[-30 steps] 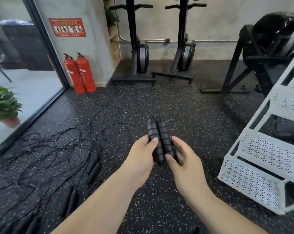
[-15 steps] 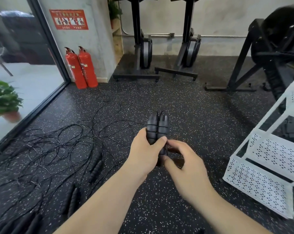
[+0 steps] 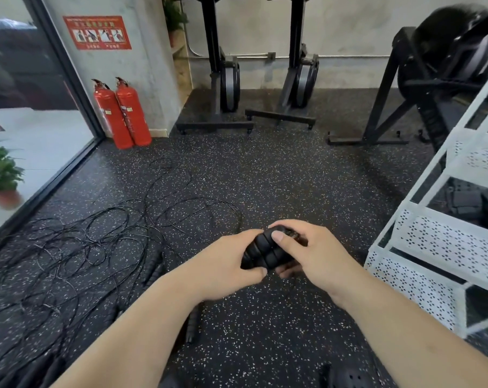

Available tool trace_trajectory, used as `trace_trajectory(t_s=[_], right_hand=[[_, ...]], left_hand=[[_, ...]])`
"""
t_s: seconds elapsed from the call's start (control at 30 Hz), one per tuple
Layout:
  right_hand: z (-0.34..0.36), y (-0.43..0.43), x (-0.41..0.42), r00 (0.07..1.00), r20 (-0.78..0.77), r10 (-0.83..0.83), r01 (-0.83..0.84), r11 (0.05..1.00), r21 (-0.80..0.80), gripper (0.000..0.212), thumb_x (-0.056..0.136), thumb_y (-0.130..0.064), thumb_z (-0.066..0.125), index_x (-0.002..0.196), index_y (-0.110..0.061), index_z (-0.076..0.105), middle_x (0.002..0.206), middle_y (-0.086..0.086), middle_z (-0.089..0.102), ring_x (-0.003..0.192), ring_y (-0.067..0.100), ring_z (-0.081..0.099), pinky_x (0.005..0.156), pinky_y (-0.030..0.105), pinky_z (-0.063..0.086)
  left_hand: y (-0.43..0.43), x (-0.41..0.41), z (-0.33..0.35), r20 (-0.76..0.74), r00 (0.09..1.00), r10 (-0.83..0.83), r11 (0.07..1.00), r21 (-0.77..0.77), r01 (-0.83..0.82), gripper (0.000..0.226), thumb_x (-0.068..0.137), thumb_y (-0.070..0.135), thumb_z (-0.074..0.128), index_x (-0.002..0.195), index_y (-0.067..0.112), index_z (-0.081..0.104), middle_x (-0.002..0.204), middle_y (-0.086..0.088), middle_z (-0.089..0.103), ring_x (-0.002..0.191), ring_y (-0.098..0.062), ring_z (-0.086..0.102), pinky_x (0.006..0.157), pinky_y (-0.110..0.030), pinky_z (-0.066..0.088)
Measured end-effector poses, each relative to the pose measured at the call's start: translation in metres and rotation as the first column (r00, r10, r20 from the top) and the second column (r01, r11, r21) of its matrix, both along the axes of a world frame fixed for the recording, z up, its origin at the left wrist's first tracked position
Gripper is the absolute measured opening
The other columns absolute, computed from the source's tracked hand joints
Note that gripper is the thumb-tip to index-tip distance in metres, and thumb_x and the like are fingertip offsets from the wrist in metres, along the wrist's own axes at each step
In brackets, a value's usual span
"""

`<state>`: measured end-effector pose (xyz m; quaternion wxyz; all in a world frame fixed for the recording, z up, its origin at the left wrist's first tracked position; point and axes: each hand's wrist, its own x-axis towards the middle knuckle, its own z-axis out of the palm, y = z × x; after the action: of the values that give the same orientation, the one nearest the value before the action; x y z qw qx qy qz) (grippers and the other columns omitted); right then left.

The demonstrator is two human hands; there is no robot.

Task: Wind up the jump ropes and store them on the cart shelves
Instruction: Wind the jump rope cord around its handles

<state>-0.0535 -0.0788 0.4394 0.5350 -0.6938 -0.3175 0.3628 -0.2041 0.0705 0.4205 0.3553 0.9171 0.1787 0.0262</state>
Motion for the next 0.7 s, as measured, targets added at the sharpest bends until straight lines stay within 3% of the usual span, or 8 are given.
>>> trace_trajectory(t_s=[0.07, 0.17, 0.33, 0.4, 0.47, 0.57, 0.63, 0.7], right_hand=[[-0.004, 0.003, -0.004, 0.998, 0.010, -0.059, 0.059, 0.998, 0.000, 0.014, 0.106, -0.020, 0.064, 0.110, -0.023, 0.077, 0.095, 0.017, 0.077, 0.067, 0.035, 0.076, 0.063, 0.044, 0.066], [-0.012, 0.010, -0.006, 0.987, 0.074, -0.144, 0.146, 0.989, -0.014, 0.011, 0.105, -0.027, 0.067, 0.105, -0.028, 0.078, 0.094, 0.010, 0.078, 0.069, 0.027, 0.077, 0.062, 0.041, 0.066], [-0.011, 0.017, -0.010, 0.966, -0.222, -0.129, 0.127, 0.992, -0.023, 0.018, 0.108, -0.027, 0.062, 0.117, -0.015, 0.074, 0.093, 0.019, 0.079, 0.070, 0.036, 0.075, 0.073, 0.047, 0.067], [-0.004, 0.015, -0.005, 0.978, -0.198, -0.065, 0.056, 0.997, -0.051, 0.023, 0.110, -0.032, 0.057, 0.121, -0.017, 0.071, 0.096, 0.017, 0.080, 0.072, 0.034, 0.078, 0.070, 0.045, 0.067], [0.003, 0.010, 0.010, 0.996, 0.082, 0.027, -0.013, 0.986, -0.167, 0.027, 0.112, -0.042, 0.047, 0.119, -0.029, 0.069, 0.097, 0.004, 0.080, 0.067, 0.029, 0.079, 0.065, 0.040, 0.065], [0.002, 0.003, 0.038, 0.722, 0.675, 0.150, 0.118, 0.935, -0.334, 0.030, 0.113, -0.043, 0.038, 0.120, -0.041, 0.067, 0.095, -0.009, 0.074, 0.068, 0.012, 0.071, 0.070, 0.033, 0.058], [0.000, 0.001, 0.043, 0.701, 0.700, 0.135, 0.100, 0.954, -0.284, 0.031, 0.113, -0.036, 0.042, 0.135, -0.044, 0.062, 0.121, -0.013, 0.064, 0.091, 0.004, 0.067, 0.085, 0.027, 0.051], [-0.002, 0.003, 0.037, 0.874, 0.473, 0.112, -0.035, 0.985, -0.168, 0.032, 0.113, -0.035, 0.045, 0.139, -0.047, 0.060, 0.135, -0.023, 0.060, 0.117, -0.005, 0.059, 0.103, 0.025, 0.042]], left_hand=[[-0.005, 0.001, -0.002, -0.030, 0.999, 0.023, 0.974, 0.226, -0.016, 0.077, 0.091, 0.048, 0.064, 0.160, 0.040, 0.031, 0.132, 0.014, 0.055, 0.121, -0.012, 0.055, 0.106, -0.038, 0.048], [-0.020, 0.006, -0.006, -0.004, 0.997, 0.080, 0.808, 0.586, -0.063, 0.093, 0.085, 0.061, 0.056, 0.164, 0.026, 0.020, 0.139, 0.007, 0.046, 0.129, -0.019, 0.047, 0.112, -0.041, 0.042], [-0.027, 0.023, -0.021, 0.012, 0.973, 0.231, 0.629, 0.761, -0.158, 0.077, 0.089, 0.040, 0.077, 0.148, 0.019, 0.032, 0.130, -0.001, 0.051, 0.116, -0.026, 0.055, 0.095, -0.040, 0.048], [-0.024, 0.025, -0.022, 0.036, 0.969, 0.244, 0.611, 0.770, -0.183, 0.064, 0.090, 0.033, 0.077, 0.140, 0.021, 0.039, 0.123, 0.000, 0.054, 0.109, -0.025, 0.059, 0.089, -0.039, 0.049], [-0.020, 0.024, -0.018, 0.063, 0.965, 0.256, 0.626, 0.750, -0.215, 0.063, 0.091, 0.034, 0.077, 0.140, 0.022, 0.040, 0.124, 0.002, 0.055, 0.110, -0.023, 0.061, 0.090, -0.038, 0.050], [-0.012, 0.019, -0.006, 0.111, 0.937, 0.330, 0.707, 0.628, -0.324, 0.072, 0.094, 0.040, 0.076, 0.150, 0.027, 0.033, 0.133, 0.008, 0.054, 0.118, -0.020, 0.059, 0.096, -0.036, 0.049], [-0.011, 0.014, 0.002, 0.153, 0.915, 0.373, 0.788, 0.469, -0.400, 0.071, 0.093, 0.037, 0.076, 0.151, 0.035, 0.035, 0.136, 0.014, 0.056, 0.117, -0.016, 0.060, 0.093, -0.034, 0.049], [-0.018, 0.012, 0.006, 0.187, 0.906, 0.379, 0.859, 0.294, -0.419, 0.060, 0.091, 0.031, 0.076, 0.140, 0.044, 0.044, 0.126, 0.022, 0.061, 0.106, -0.010, 0.064, 0.084, -0.030, 0.049]])
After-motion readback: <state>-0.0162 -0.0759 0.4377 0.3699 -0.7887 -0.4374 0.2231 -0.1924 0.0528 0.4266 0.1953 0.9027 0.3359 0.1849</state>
